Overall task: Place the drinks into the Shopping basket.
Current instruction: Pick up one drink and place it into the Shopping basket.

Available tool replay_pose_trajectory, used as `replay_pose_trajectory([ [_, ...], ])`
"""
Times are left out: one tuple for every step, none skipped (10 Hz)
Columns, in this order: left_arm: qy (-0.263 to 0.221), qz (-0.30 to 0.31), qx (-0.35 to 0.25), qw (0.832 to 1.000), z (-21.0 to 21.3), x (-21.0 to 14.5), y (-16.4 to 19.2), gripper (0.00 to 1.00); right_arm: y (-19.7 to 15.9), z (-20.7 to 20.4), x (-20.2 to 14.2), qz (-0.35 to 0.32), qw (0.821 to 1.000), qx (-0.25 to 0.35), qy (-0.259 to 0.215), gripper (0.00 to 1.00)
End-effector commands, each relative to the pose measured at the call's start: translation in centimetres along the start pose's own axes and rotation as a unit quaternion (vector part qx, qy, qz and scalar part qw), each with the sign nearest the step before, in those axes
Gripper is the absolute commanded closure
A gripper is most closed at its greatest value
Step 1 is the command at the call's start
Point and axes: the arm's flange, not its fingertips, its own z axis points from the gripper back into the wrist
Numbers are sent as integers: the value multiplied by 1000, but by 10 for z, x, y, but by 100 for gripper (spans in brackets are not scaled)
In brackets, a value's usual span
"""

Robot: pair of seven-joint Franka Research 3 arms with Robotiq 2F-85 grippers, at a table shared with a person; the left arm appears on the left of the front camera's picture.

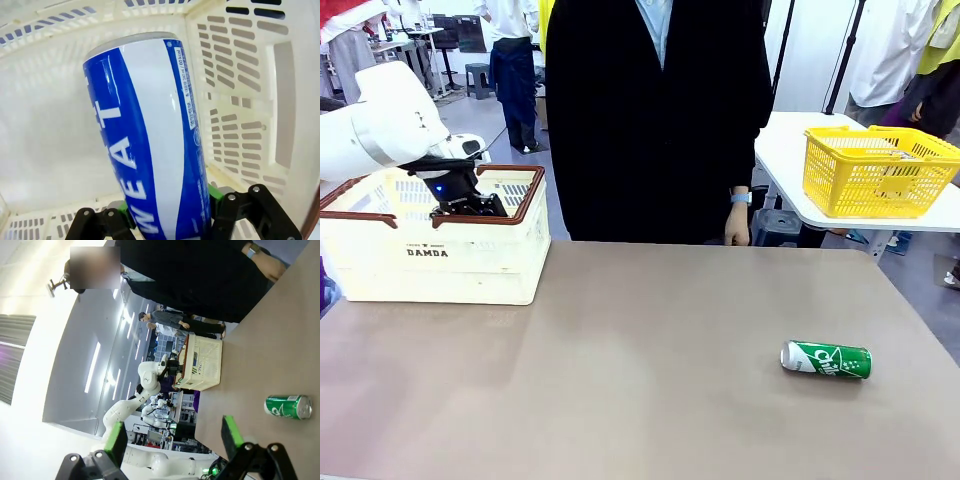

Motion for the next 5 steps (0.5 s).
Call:
replay_pose_trajectory([
  [-8,12,3,1000,4,5,-5,0,1,0,-1,13,1000,0,4,0],
  [-11,12,2,1000,6,5,-4,0,1,0,-1,13,1000,0,4,0],
  [-17,11,1,1000,8,5,-4,0,1,0,-1,13,1000,0,4,0],
  [-24,8,-5,1000,12,5,-4,0,1,0,-1,13,1000,0,4,0],
  [-31,6,-6,999,15,3,-5,0,1,0,-1,13,1000,0,4,0],
])
